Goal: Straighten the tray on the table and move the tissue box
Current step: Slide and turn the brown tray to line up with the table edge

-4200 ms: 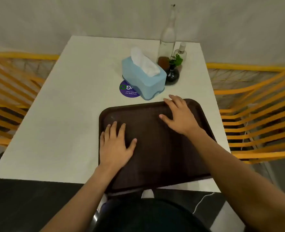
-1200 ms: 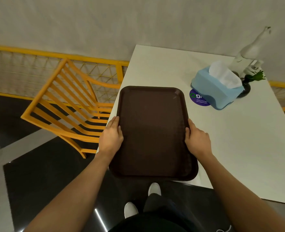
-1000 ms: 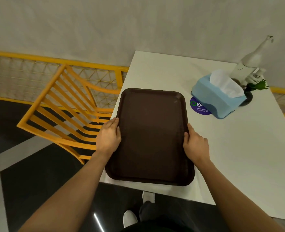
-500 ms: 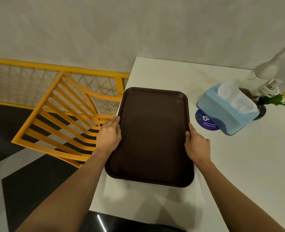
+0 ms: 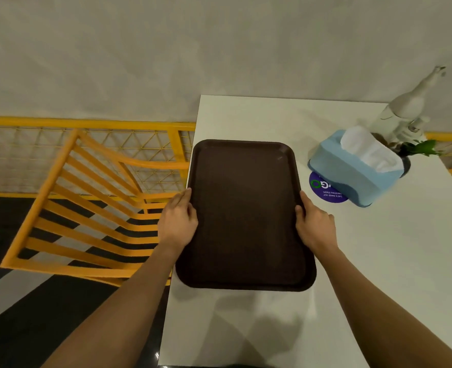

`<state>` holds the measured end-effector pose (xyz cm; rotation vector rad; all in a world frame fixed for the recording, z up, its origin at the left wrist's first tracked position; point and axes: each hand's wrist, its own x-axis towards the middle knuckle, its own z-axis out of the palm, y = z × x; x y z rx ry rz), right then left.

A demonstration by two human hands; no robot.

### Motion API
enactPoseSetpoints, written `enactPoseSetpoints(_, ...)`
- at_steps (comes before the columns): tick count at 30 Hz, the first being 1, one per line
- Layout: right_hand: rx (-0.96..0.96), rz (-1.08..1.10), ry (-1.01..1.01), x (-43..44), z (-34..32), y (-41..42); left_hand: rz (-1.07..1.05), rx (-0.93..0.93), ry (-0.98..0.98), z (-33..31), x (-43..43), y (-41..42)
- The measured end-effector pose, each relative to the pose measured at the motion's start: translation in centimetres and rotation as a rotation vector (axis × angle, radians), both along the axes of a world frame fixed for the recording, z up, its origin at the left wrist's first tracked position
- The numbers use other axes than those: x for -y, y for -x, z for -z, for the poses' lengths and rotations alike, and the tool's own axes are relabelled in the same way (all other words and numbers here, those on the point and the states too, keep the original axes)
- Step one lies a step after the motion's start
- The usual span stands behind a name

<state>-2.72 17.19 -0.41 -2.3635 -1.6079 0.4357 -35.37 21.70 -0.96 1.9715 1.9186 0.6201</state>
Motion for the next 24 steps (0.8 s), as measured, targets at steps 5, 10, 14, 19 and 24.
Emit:
enactPoseSetpoints(5, 0.011, 0.026, 0.009, 1.4, 0.3, 0.6, 0.006, 0.011, -0.014, 0.2, 1.3, 0.5)
enactPoseSetpoints(10, 0.034, 0.028, 0.046, 1.7, -0.1, 0.8, 0.010, 0.002, -0.021, 0.2, 1.7, 0.6)
enactPoseSetpoints(14, 0.051, 0.022, 0.023, 2.1, -0.4, 0.9, 0.015, 0.004, -0.017, 0.2, 2.0, 0.7)
enactPoseSetpoints(19, 0.077, 0.009, 0.022, 2.5, -0.4, 0.8, -0.002, 0.002, 0.000, 0.1, 2.5, 0.5)
enactPoseSetpoints(24, 0.102, -0.002, 0.021, 2.4, -0.1, 0.7, 0.000, 0.000, 0.005, -0.2, 2.6, 0.4)
